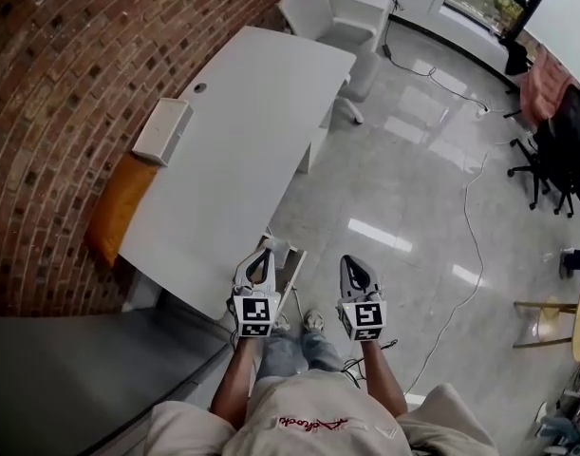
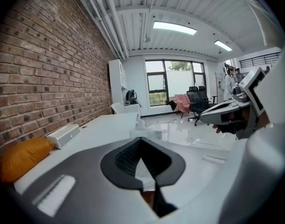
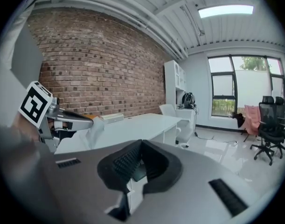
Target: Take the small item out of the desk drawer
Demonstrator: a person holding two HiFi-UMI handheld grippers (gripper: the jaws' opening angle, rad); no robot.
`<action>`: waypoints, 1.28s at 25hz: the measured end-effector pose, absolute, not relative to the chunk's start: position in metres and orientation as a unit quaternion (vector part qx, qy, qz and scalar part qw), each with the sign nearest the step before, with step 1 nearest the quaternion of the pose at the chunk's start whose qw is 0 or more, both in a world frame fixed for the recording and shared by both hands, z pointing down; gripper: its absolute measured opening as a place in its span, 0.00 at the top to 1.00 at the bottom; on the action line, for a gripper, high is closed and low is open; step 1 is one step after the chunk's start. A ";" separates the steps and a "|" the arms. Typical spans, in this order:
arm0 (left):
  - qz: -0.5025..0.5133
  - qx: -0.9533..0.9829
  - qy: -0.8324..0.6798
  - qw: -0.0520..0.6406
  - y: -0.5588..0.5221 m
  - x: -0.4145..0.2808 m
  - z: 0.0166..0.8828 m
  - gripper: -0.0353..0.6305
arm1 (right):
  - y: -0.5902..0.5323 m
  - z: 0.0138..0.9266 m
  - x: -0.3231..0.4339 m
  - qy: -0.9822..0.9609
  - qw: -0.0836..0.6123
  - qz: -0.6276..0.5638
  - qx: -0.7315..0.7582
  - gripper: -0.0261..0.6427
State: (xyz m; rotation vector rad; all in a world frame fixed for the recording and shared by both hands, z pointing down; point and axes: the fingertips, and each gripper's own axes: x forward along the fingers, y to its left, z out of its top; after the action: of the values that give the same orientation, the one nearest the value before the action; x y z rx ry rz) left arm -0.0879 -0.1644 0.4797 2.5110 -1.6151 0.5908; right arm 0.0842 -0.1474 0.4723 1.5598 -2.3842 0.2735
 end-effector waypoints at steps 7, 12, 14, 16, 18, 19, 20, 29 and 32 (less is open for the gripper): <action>0.169 0.831 -0.528 0.043 -0.179 -0.090 0.442 0.94 | -0.173 0.423 0.088 -0.822 0.115 0.055 0.555 0.94; 0.162 0.831 -0.530 0.041 -0.178 -0.093 0.424 0.94 | -0.176 0.398 0.091 -0.819 0.103 0.039 0.563 0.94; 0.152 0.832 -0.533 0.036 -0.182 -0.090 0.413 0.94 | -0.178 0.390 0.096 -0.818 0.100 0.032 0.566 0.94; 0.146 0.833 -0.533 0.025 -0.185 -0.088 0.402 0.94 | -0.176 0.382 0.101 -0.816 0.094 0.026 0.570 0.94; 0.142 0.834 -0.533 0.013 -0.190 -0.086 0.389 0.94 | -0.177 0.374 0.106 -0.814 0.089 0.019 0.574 0.94; 0.137 0.834 -0.535 0.008 -0.193 -0.085 0.382 0.94 | -0.179 0.369 0.109 -0.813 0.087 0.014 0.575 0.94; 0.133 0.834 -0.536 0.004 -0.195 -0.085 0.376 0.94 | -0.180 0.365 0.111 -0.812 0.085 0.009 0.577 0.94; 0.115 0.831 -0.544 -0.010 -0.200 -0.088 0.357 0.94 | -0.187 0.335 0.120 -0.807 0.069 -0.022 0.586 0.94; 0.112 0.831 -0.544 -0.010 -0.202 -0.087 0.352 0.94 | -0.192 0.330 0.121 -0.807 0.069 -0.029 0.586 0.94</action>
State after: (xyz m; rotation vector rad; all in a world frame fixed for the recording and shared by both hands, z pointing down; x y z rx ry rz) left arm -0.0873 -0.2018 0.3522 2.6285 -1.7219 0.3558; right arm 0.1205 -0.1916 0.3296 1.7651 -2.4296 -0.0872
